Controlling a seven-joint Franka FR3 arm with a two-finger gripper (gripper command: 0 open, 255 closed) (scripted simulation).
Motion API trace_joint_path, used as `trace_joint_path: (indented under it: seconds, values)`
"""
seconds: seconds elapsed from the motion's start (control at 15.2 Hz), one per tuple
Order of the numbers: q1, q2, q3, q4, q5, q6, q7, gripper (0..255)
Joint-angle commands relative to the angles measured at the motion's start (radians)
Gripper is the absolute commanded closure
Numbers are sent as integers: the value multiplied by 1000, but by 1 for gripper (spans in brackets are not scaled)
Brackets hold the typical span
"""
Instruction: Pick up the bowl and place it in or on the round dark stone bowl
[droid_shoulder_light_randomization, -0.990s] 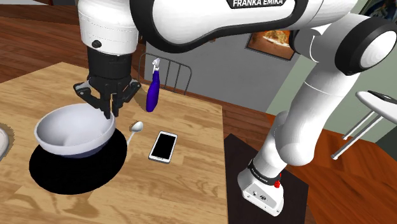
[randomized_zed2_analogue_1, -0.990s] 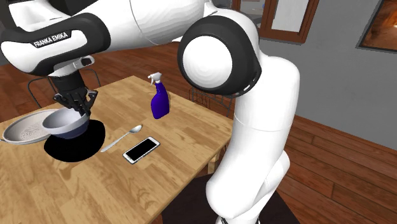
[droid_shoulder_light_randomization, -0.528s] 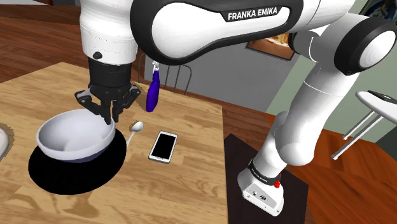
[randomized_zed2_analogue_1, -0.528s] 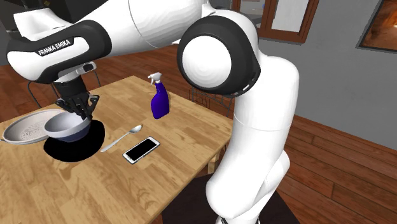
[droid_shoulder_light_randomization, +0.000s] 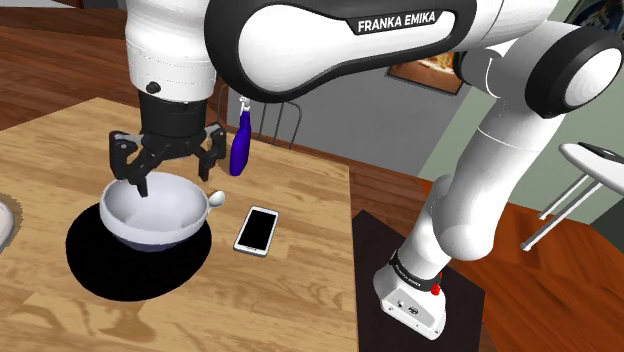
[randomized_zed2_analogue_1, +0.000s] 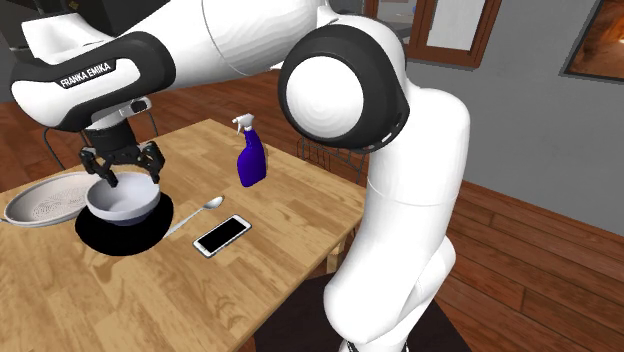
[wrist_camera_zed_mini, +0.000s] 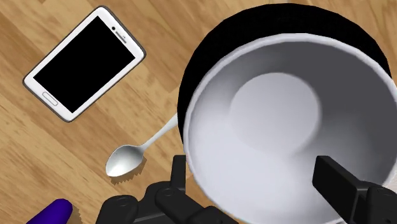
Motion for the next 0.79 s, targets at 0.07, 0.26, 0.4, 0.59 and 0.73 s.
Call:
trace_joint_path:
  seconds: [0.07,0.26,0.4,0.59,0.73]
  values:
    - [0,-7,1,26,5,-32,-3,0]
    - [2,-17,4,108,13,-122,-9,0]
    - [2,-18,4,108,13,-122,-10,0]
    - [2,-17,4,108,13,-122,-9,0]
    - [2,-17,4,108,13,-122,-9,0]
